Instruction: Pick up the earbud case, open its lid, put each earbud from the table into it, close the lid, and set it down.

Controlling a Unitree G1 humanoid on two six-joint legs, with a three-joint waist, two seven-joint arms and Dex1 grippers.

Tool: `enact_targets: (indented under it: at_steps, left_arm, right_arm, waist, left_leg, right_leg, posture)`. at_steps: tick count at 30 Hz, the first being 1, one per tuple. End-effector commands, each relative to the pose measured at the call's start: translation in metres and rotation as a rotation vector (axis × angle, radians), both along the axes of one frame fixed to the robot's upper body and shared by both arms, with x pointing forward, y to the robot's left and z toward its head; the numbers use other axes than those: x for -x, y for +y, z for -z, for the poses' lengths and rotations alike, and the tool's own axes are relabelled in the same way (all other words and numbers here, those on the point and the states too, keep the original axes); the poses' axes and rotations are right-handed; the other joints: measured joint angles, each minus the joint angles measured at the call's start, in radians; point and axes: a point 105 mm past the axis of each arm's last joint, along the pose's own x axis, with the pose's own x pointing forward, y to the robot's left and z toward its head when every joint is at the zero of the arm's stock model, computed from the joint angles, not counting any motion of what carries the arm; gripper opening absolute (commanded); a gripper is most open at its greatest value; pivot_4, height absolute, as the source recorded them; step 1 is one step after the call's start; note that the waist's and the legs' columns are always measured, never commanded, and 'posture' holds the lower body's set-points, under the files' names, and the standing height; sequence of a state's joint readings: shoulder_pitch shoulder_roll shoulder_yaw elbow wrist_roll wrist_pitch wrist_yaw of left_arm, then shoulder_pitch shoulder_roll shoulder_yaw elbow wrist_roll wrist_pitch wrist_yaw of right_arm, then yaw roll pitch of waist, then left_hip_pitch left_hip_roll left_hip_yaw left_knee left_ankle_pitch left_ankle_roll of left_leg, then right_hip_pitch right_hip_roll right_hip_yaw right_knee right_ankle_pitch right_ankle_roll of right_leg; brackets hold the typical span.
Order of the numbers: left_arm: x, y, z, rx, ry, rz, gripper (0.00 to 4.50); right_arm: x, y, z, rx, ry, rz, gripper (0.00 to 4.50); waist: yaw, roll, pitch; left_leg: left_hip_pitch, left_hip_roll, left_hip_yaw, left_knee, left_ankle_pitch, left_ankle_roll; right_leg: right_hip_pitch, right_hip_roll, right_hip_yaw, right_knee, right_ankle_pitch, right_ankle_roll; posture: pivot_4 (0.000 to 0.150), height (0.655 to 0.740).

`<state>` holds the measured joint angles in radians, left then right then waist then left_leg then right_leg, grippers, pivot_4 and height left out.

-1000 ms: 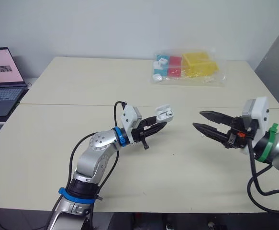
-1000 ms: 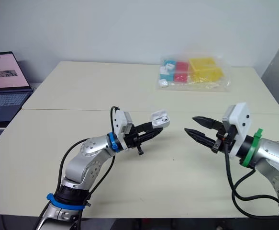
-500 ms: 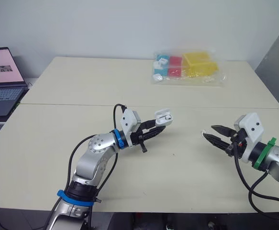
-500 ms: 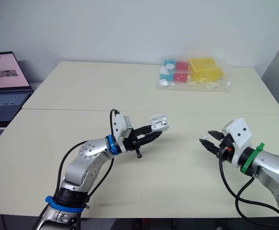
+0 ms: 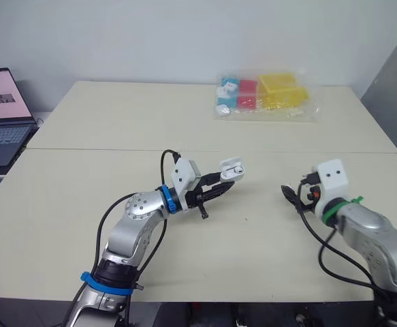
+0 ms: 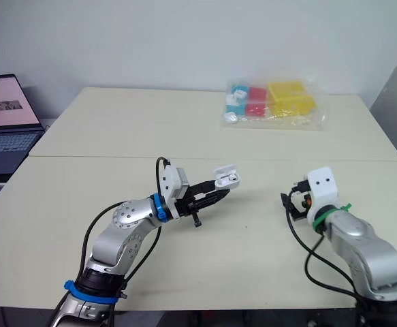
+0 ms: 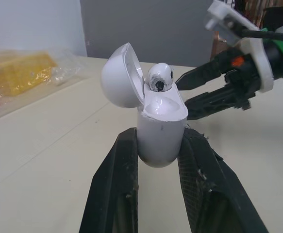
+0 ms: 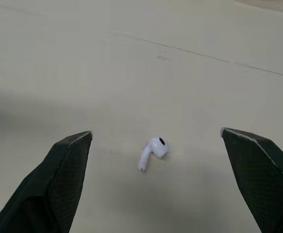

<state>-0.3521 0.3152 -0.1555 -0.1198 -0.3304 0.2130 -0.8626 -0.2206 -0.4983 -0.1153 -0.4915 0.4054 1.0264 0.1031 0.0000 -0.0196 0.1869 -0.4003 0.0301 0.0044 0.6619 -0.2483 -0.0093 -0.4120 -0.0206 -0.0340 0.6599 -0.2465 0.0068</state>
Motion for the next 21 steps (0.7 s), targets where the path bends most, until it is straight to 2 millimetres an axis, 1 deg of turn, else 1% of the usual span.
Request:
enact_targets:
  at_steps: [1, 2, 6, 13, 18, 20, 21]
  left_arm:
    - [0.003, -0.003, -0.009, 0.010, -0.042, 0.016, 0.76]
    - [0.002, -0.003, -0.008, 0.009, -0.042, 0.016, 0.76]
    - [0.003, -0.003, -0.008, 0.007, -0.044, 0.013, 0.76]
    - [0.004, -0.002, -0.006, 0.006, -0.042, 0.008, 0.76]
    - [0.004, -0.002, -0.007, 0.006, -0.043, 0.007, 0.76]
    - [0.004, -0.002, -0.007, 0.006, -0.043, 0.008, 0.76]
    - [0.004, -0.002, -0.007, 0.006, -0.043, 0.008, 0.76]
  right_arm:
    - [-0.015, -0.008, -0.003, 0.001, -0.005, 0.087, 4.43]
    - [-0.017, -0.007, -0.002, 0.000, -0.004, 0.091, 4.43]
    - [-0.029, -0.007, 0.011, -0.007, 0.025, 0.159, 4.43]
    - [-0.031, 0.000, 0.025, -0.027, 0.052, 0.176, 4.43]
    - [-0.029, -0.001, 0.030, -0.043, 0.068, 0.194, 4.43]
    - [-0.029, -0.001, 0.032, -0.059, 0.077, 0.208, 4.07]
    - [-0.029, -0.001, 0.032, -0.065, 0.080, 0.213, 3.82]
  waist:
    - [0.000, 0.000, 0.000]
    - [0.000, 0.000, 0.000]
    - [0.000, 0.000, 0.000]
    - [-0.001, 0.000, 0.000]
    - [-0.002, 0.000, 0.000]
    - [-0.002, 0.000, 0.000]
    - [-0.002, 0.000, 0.000]
  left_leg:
    - [0.000, 0.000, 0.000, 0.000, 0.000, 0.000]
    - [0.000, 0.000, 0.000, 0.000, 0.000, 0.000]
    - [-0.001, 0.000, 0.001, -0.001, 0.000, 0.000]
    - [-0.001, 0.000, 0.000, -0.001, 0.000, 0.000]
    - [0.000, 0.000, 0.000, -0.001, 0.000, 0.000]
    - [0.000, 0.000, 0.000, -0.001, 0.000, 0.000]
    - [0.000, 0.000, 0.000, -0.001, 0.000, 0.000]
  right_leg:
    - [0.000, 0.000, 0.000, 0.000, 0.000, 0.000]
    - [0.000, 0.000, 0.000, 0.000, 0.000, 0.000]
    - [0.000, 0.000, 0.000, -0.001, 0.000, 0.000]
    - [-0.001, 0.000, 0.001, 0.000, 0.000, 0.000]
    - [-0.001, 0.000, 0.001, 0.001, 0.000, 0.000]
    - [-0.001, 0.000, 0.001, 0.001, 0.000, 0.000]
    - [-0.001, 0.000, 0.000, 0.001, 0.000, 0.000]
  posture:
    - [0.150, 0.7345]
    - [0.150, 0.7345]
    - [0.150, 0.7345]
    - [0.150, 0.7345]
    - [0.150, 0.7345]
    - [0.150, 0.7345]
    - [0.150, 0.7345]
